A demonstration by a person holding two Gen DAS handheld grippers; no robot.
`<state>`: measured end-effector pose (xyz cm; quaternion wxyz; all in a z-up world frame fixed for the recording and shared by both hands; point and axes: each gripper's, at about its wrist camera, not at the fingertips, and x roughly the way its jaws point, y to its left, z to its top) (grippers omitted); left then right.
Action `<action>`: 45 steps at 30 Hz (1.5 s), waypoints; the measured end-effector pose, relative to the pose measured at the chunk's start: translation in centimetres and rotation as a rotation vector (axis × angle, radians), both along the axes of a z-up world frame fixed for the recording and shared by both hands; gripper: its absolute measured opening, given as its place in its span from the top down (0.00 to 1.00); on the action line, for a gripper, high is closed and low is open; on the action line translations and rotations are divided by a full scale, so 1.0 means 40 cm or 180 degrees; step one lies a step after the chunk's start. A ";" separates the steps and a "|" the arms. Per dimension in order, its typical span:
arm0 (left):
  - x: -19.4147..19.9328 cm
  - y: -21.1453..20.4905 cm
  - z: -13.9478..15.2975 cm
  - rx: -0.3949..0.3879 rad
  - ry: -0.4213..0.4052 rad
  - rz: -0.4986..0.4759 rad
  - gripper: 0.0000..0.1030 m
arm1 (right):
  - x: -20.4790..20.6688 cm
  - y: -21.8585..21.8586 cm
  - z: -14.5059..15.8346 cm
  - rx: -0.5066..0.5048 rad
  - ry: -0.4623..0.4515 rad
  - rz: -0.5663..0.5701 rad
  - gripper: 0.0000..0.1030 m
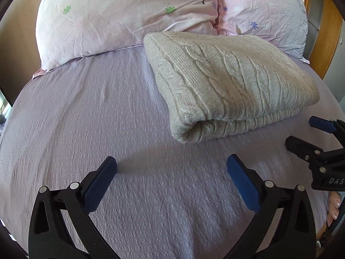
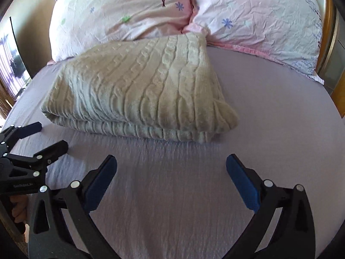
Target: Fold small clothes
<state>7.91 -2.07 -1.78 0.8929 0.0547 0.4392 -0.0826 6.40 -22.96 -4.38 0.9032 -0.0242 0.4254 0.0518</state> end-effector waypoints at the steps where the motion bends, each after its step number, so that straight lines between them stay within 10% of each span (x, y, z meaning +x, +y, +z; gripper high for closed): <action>1: 0.001 0.001 0.000 -0.0002 0.0000 0.0002 0.01 | -0.001 0.000 -0.001 0.0006 0.0002 -0.0024 0.02; 45: 0.000 0.000 -0.002 0.0006 -0.0004 0.0006 0.01 | -0.004 0.001 -0.003 -0.0003 0.0005 -0.0046 0.02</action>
